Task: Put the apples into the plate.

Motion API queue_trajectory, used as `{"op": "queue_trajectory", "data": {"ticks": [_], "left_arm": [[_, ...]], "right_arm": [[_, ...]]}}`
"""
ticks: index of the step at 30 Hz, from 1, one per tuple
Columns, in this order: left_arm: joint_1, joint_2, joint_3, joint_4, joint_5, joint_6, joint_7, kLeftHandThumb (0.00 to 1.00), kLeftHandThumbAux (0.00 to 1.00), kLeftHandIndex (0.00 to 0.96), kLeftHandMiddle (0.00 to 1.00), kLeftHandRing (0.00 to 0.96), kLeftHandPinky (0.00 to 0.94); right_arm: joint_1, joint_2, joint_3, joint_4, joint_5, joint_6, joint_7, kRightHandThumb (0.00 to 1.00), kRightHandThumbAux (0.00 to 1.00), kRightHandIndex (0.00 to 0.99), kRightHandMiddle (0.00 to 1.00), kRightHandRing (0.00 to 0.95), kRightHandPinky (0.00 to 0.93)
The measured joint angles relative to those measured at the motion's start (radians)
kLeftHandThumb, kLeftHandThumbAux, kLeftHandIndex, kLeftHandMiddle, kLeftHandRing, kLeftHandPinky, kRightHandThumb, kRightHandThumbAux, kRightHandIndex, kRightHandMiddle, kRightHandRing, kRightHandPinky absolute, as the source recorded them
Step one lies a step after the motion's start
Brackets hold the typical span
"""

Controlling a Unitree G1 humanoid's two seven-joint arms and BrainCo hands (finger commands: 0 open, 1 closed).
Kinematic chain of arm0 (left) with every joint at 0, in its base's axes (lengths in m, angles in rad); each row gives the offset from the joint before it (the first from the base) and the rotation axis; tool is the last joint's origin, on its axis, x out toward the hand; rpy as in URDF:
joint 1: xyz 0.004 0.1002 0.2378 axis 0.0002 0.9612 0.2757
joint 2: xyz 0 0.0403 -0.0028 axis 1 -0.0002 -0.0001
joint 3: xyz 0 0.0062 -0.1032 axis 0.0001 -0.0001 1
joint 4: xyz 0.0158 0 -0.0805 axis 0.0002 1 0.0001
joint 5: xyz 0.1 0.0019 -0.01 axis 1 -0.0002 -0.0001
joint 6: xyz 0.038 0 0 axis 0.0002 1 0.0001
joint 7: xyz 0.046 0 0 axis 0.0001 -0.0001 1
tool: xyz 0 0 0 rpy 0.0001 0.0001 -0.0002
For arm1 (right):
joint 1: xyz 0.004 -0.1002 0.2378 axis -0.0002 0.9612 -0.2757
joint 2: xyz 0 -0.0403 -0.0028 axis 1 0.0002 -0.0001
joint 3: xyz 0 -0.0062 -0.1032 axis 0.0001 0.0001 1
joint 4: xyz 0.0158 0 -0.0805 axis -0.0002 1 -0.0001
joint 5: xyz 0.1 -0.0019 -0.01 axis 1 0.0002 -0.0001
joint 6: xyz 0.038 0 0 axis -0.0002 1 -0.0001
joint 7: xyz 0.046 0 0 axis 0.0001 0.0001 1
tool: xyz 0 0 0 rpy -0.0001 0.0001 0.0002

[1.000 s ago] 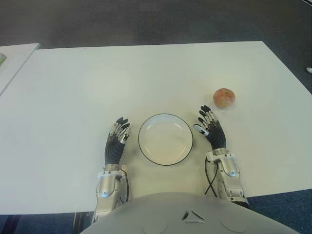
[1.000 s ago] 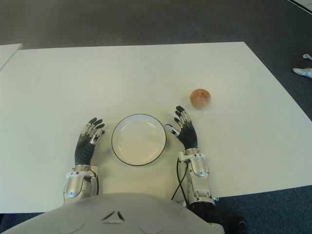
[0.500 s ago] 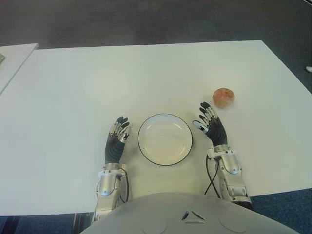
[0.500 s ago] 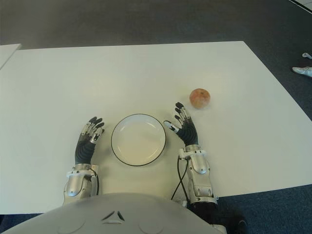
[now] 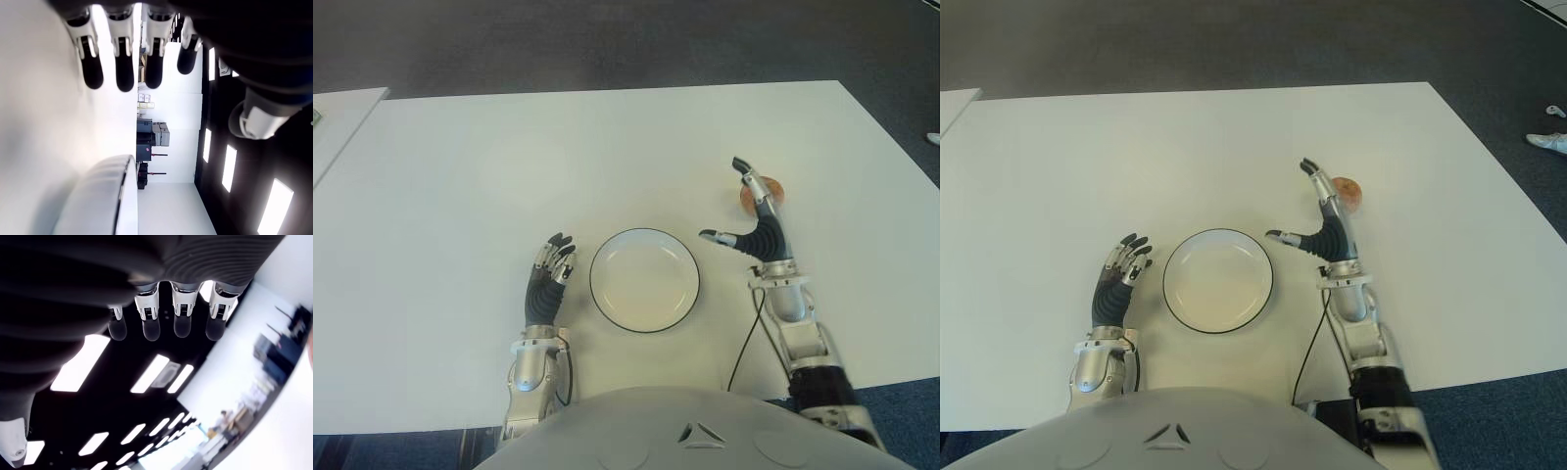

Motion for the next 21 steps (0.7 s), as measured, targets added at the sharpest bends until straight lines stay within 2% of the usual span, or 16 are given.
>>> {"op": "queue_trajectory", "data": {"ticks": [4, 8, 10, 15, 21], "left_arm": [[-0.005, 0.0, 0.0, 0.005, 0.003, -0.001, 0.0, 0.074, 0.473, 0.154, 0.19, 0.207, 0.227], [-0.01, -0.001, 0.002, 0.019, 0.007, 0.003, 0.001, 0.074, 0.48, 0.154, 0.191, 0.207, 0.224], [-0.014, -0.001, 0.003, 0.026, 0.006, 0.003, 0.001, 0.076, 0.482, 0.155, 0.19, 0.203, 0.217], [-0.024, -0.001, 0.012, 0.041, 0.006, 0.001, 0.001, 0.078, 0.482, 0.155, 0.186, 0.194, 0.206], [-0.029, -0.001, 0.022, 0.051, 0.006, -0.01, 0.001, 0.074, 0.481, 0.157, 0.185, 0.191, 0.216]], "right_arm": [[-0.063, -0.067, 0.026, 0.048, -0.158, 0.021, -0.131, 0.402, 0.536, 0.056, 0.045, 0.0, 0.0], [-0.144, -0.119, 0.09, 0.122, -0.327, 0.084, -0.262, 0.428, 0.512, 0.06, 0.048, 0.0, 0.0], [-0.182, -0.135, 0.119, 0.155, -0.378, 0.117, -0.298, 0.444, 0.495, 0.061, 0.047, 0.0, 0.0], [-0.255, -0.155, 0.169, 0.225, -0.421, 0.172, -0.354, 0.475, 0.462, 0.06, 0.042, 0.0, 0.0], [-0.366, -0.173, 0.224, 0.39, -0.435, 0.205, -0.405, 0.482, 0.424, 0.05, 0.027, 0.0, 0.0]]}}
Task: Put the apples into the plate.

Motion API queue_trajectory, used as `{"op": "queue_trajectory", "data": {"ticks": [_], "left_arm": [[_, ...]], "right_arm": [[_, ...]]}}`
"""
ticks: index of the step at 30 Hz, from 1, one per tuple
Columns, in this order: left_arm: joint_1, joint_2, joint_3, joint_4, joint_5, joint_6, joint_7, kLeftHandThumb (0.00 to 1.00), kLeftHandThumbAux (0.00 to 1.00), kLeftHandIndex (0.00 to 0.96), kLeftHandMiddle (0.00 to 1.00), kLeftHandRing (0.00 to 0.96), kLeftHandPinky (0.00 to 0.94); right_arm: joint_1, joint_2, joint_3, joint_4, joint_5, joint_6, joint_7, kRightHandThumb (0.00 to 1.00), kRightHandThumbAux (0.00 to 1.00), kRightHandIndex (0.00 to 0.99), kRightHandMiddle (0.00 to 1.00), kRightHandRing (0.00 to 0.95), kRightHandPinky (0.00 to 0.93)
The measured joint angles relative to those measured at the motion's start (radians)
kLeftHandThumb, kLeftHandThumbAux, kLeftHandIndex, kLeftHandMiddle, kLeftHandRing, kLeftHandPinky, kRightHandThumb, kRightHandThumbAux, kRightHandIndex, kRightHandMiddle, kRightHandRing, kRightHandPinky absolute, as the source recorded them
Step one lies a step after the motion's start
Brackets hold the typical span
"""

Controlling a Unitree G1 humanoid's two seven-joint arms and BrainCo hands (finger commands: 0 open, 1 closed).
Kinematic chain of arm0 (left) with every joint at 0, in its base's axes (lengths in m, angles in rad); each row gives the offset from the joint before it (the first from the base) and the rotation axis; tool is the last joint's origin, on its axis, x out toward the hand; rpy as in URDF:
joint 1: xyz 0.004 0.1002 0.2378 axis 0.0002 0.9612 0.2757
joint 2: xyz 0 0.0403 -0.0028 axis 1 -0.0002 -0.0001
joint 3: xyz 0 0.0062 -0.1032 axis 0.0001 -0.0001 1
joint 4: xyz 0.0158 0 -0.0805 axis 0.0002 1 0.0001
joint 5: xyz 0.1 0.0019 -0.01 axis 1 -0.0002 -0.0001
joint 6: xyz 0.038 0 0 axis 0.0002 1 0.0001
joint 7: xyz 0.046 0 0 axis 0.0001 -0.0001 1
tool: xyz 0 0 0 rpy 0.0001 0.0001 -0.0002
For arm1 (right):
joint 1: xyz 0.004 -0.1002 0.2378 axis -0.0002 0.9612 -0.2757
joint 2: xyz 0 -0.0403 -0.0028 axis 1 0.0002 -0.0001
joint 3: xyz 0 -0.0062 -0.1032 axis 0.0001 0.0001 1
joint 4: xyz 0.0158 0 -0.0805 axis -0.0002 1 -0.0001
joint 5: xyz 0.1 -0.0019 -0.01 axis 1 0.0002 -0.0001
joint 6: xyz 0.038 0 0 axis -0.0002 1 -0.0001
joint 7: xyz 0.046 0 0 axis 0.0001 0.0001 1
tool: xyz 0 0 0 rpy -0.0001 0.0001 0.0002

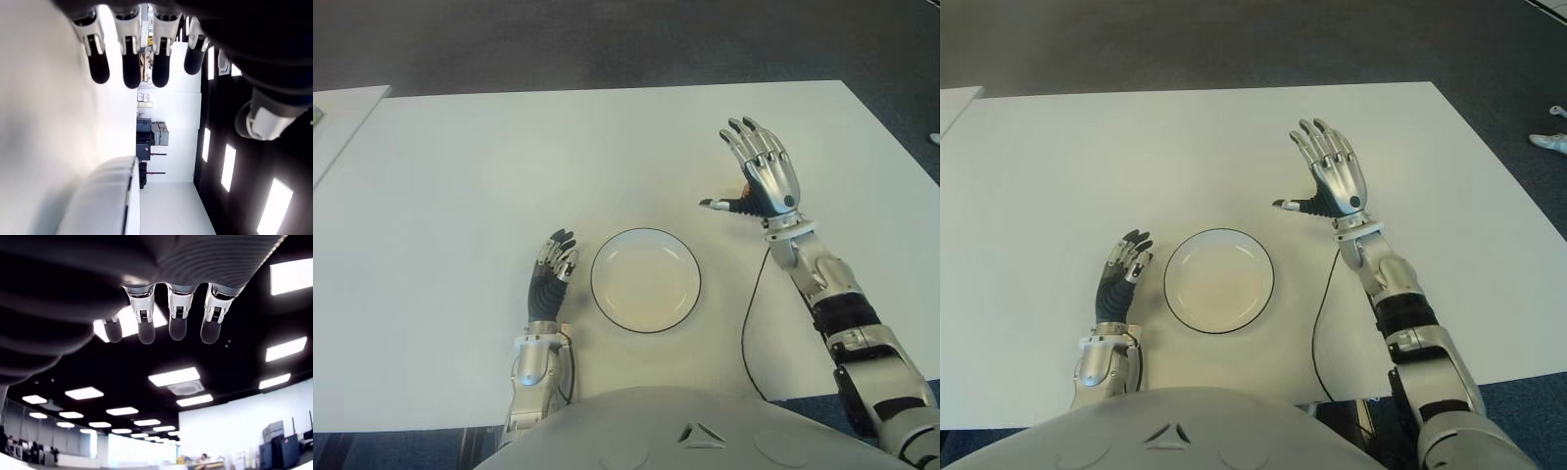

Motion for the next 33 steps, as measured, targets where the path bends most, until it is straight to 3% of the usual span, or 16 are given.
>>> {"op": "queue_trajectory", "data": {"ticks": [8, 18, 24, 33], "left_arm": [[0.008, 0.001, -0.001, -0.009, 0.001, -0.012, 0.0, 0.061, 0.492, 0.147, 0.184, 0.189, 0.212], [0.016, 0.009, 0.003, -0.009, -0.004, -0.026, -0.001, 0.066, 0.521, 0.155, 0.202, 0.218, 0.275], [0.029, 0.011, 0.002, -0.022, -0.02, -0.023, -0.013, 0.068, 0.523, 0.144, 0.197, 0.218, 0.251], [0.044, 0.018, 0.007, -0.041, -0.035, -0.01, -0.024, 0.064, 0.517, 0.128, 0.178, 0.194, 0.223]], "right_arm": [[-0.167, -0.028, 0.065, 0.309, 0.019, 0.011, -0.034, 0.434, 0.394, 0.031, 0.011, 0.0, 0.0], [-0.305, -0.044, 0.108, 0.552, 0.108, 0.013, 0.055, 0.387, 0.405, 0.028, 0.005, 0.0, 0.0], [-0.35, -0.044, 0.136, 0.656, 0.142, 0.024, 0.082, 0.385, 0.399, 0.033, 0.017, 0.0, 0.0], [-0.354, -0.035, 0.164, 0.71, 0.181, 0.038, 0.082, 0.388, 0.367, 0.04, 0.043, 0.0, 0.0]]}}
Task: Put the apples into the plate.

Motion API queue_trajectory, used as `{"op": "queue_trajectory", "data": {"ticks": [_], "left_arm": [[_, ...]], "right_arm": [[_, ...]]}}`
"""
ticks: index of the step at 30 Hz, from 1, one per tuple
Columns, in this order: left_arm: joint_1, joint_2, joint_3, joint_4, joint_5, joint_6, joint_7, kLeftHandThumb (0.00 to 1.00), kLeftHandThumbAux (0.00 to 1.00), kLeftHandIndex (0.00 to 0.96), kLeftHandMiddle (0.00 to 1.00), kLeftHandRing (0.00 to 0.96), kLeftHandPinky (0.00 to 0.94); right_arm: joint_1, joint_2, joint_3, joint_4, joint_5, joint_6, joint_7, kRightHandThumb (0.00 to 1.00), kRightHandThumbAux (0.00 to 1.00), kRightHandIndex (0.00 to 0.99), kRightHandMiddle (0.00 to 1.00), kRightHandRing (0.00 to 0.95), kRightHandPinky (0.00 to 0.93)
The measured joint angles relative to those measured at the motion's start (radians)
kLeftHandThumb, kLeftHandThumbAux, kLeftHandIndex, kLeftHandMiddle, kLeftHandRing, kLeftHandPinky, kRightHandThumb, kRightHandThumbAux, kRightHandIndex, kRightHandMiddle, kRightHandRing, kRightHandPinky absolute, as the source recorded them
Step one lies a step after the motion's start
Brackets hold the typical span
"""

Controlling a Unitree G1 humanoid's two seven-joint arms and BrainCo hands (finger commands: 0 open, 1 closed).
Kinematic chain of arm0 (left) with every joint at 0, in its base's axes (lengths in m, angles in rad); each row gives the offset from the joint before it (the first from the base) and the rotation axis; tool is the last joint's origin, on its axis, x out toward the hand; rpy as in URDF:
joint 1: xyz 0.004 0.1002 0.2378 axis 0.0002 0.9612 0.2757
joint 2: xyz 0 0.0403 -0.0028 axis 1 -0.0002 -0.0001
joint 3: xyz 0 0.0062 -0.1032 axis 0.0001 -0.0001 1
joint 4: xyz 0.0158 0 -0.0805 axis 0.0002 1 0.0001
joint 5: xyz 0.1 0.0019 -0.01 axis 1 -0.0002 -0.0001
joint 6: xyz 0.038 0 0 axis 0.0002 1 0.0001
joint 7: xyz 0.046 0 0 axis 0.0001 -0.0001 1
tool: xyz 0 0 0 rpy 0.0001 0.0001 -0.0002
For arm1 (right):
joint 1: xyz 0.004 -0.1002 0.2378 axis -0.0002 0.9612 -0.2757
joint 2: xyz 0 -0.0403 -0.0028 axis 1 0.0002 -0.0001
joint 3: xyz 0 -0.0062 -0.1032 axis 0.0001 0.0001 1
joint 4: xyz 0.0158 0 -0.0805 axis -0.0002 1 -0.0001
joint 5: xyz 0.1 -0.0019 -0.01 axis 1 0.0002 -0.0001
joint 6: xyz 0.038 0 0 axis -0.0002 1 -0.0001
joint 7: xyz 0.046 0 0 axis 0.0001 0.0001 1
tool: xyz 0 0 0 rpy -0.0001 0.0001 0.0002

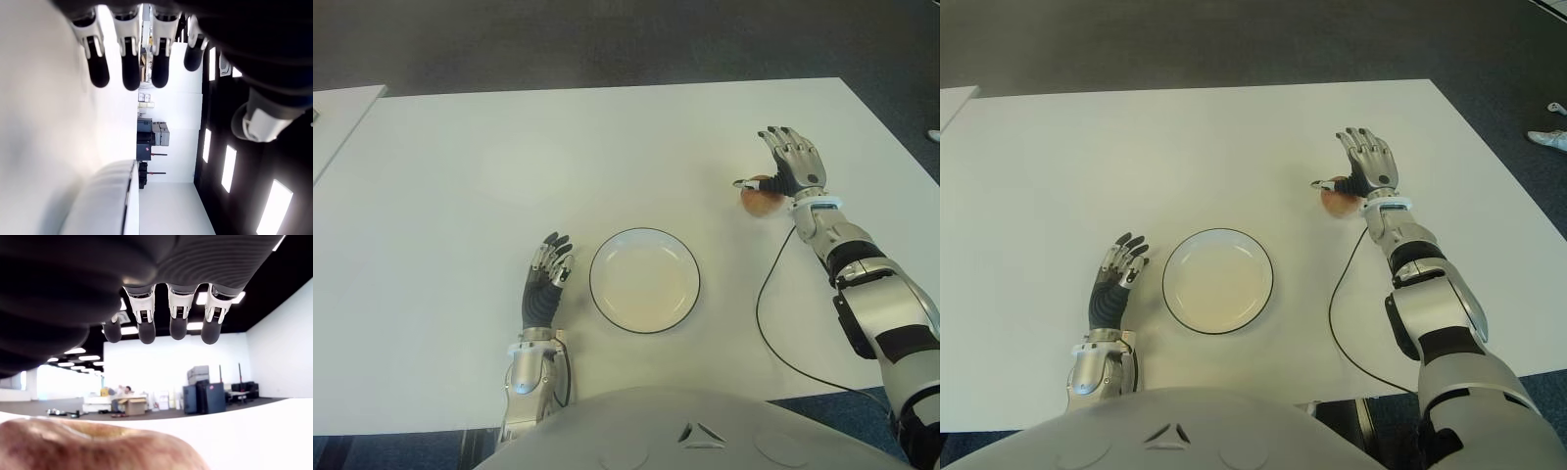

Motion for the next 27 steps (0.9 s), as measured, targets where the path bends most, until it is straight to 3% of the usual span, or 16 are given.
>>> {"op": "queue_trajectory", "data": {"ticks": [10, 15, 27], "left_arm": [[-0.002, 0.021, 0.011, -0.001, -0.02, 0.004, -0.013, 0.064, 0.522, 0.129, 0.192, 0.215, 0.267], [-0.005, 0.028, 0.012, 0.0, -0.027, 0.009, -0.016, 0.066, 0.52, 0.121, 0.175, 0.192, 0.211], [-0.019, 0.031, 0.021, 0.019, -0.026, 0.004, -0.017, 0.063, 0.527, 0.133, 0.167, 0.183, 0.22]], "right_arm": [[0.0, -0.009, 0.023, 0.027, 0.034, 0.004, 0.012, 0.361, 0.376, 0.034, 0.039, 0.0, 0.0], [0.0, -0.016, 0.03, 0.029, 0.046, 0.009, 0.024, 0.346, 0.369, 0.029, 0.048, 0.0, 0.0], [0.0, -0.021, 0.049, 0.036, 0.08, 0.017, 0.041, 0.329, 0.373, 0.028, 0.035, 0.0, 0.0]]}}
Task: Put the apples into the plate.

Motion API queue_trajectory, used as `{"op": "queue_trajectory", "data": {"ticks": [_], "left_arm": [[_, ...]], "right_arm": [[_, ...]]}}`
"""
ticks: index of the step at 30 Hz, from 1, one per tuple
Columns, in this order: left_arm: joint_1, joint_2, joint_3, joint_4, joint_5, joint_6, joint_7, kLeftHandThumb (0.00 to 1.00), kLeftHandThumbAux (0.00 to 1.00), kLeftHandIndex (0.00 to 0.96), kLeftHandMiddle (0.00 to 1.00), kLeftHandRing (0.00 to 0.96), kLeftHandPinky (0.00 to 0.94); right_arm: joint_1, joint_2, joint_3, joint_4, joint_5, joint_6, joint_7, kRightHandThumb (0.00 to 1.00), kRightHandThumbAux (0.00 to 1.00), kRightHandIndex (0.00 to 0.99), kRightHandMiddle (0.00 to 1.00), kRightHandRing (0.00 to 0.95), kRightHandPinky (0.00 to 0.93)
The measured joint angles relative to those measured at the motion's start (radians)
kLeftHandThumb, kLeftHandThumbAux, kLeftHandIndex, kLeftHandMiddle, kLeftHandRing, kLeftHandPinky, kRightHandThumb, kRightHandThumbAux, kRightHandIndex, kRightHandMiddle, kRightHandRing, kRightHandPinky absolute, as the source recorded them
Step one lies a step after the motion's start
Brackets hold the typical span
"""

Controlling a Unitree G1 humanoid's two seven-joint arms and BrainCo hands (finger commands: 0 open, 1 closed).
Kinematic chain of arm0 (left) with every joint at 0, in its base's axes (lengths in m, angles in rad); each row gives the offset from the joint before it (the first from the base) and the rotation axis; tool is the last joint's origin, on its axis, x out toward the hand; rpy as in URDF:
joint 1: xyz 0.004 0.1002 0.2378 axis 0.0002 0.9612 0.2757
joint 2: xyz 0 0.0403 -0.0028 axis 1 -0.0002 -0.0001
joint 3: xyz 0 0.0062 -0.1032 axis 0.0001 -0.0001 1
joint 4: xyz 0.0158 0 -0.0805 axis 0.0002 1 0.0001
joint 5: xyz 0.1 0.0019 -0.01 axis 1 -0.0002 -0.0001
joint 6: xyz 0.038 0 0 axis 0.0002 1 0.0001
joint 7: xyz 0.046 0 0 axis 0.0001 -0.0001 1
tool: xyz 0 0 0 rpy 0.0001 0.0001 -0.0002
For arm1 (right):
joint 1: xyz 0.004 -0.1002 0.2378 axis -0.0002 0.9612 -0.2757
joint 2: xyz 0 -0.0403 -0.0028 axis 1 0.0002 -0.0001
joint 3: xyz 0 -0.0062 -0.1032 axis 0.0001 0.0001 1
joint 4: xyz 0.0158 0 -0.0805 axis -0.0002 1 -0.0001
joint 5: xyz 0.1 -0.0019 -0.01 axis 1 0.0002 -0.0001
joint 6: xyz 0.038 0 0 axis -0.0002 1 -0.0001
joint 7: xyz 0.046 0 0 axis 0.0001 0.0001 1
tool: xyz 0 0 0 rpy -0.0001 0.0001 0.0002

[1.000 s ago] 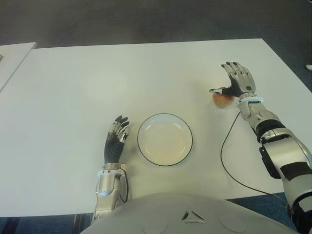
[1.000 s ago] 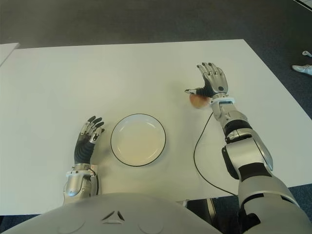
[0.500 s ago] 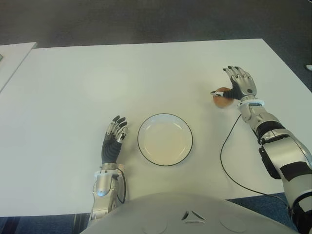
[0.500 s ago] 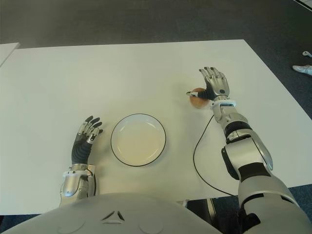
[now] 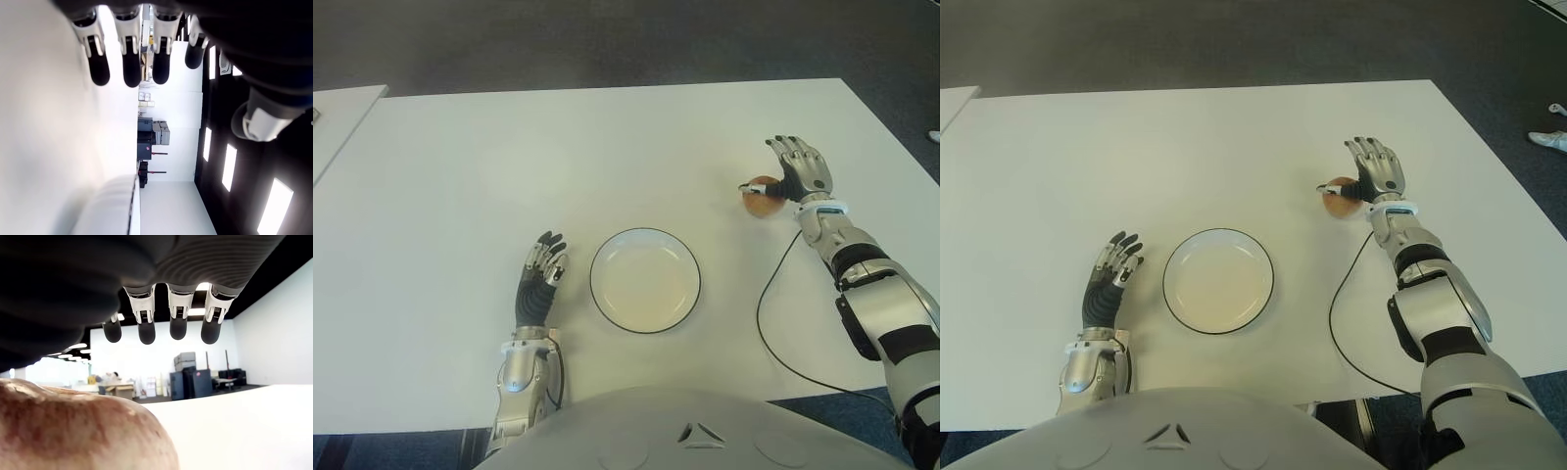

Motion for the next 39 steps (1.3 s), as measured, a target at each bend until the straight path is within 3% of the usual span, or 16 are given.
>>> {"op": "queue_trajectory", "data": {"ticks": [39], "left_arm": [[0.02, 0.011, 0.018, -0.024, 0.003, 0.022, 0.0, 0.086, 0.515, 0.127, 0.146, 0.16, 0.189]], "right_arm": [[0.06, 0.016, 0.035, -0.033, 0.077, -0.002, 0.011, 0.262, 0.354, 0.015, 0.024, 0.0, 0.0]]}}
